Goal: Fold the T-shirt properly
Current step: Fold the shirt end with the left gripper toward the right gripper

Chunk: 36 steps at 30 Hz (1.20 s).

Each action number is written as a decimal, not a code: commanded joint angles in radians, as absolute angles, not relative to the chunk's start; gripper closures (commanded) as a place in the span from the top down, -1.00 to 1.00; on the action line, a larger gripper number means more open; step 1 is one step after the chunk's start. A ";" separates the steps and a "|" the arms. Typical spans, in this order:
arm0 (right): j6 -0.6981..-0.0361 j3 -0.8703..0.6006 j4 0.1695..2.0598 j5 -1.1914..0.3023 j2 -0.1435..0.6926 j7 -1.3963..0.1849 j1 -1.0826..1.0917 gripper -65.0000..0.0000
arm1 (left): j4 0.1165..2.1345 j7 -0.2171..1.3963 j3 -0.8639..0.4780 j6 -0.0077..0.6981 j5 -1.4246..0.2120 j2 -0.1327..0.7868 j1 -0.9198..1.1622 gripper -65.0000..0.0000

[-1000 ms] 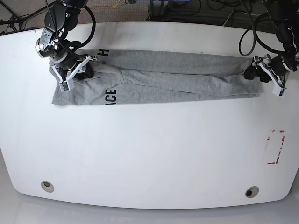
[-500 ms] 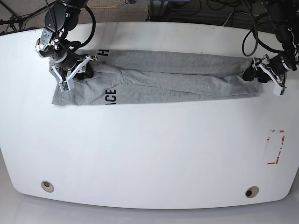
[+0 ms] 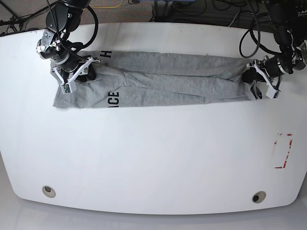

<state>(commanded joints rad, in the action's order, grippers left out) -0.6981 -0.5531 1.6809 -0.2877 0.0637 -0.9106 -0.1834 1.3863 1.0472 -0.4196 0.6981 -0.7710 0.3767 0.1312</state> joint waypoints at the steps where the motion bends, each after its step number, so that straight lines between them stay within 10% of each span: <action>1: -0.698 -0.553 1.681 -0.288 0.064 -0.911 -0.183 -0.44 | 1.420 1.047 -0.417 0.698 -0.771 0.377 0.133 -0.91; 17: -0.698 -0.553 1.681 -0.288 0.062 -0.911 -0.182 -0.44 | 1.871 1.049 -0.196 0.698 -0.769 0.372 0.203 -0.91; 36: -0.698 -0.552 1.681 -0.288 0.064 -0.911 -0.166 -0.44 | 1.851 1.049 0.015 0.628 -0.769 0.154 0.108 -0.91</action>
<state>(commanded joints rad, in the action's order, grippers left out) -0.6981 -0.5516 1.6809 -0.2877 0.0637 -0.9106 -0.1665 1.8512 1.0487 0.0146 0.6283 -0.7695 0.1542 0.1082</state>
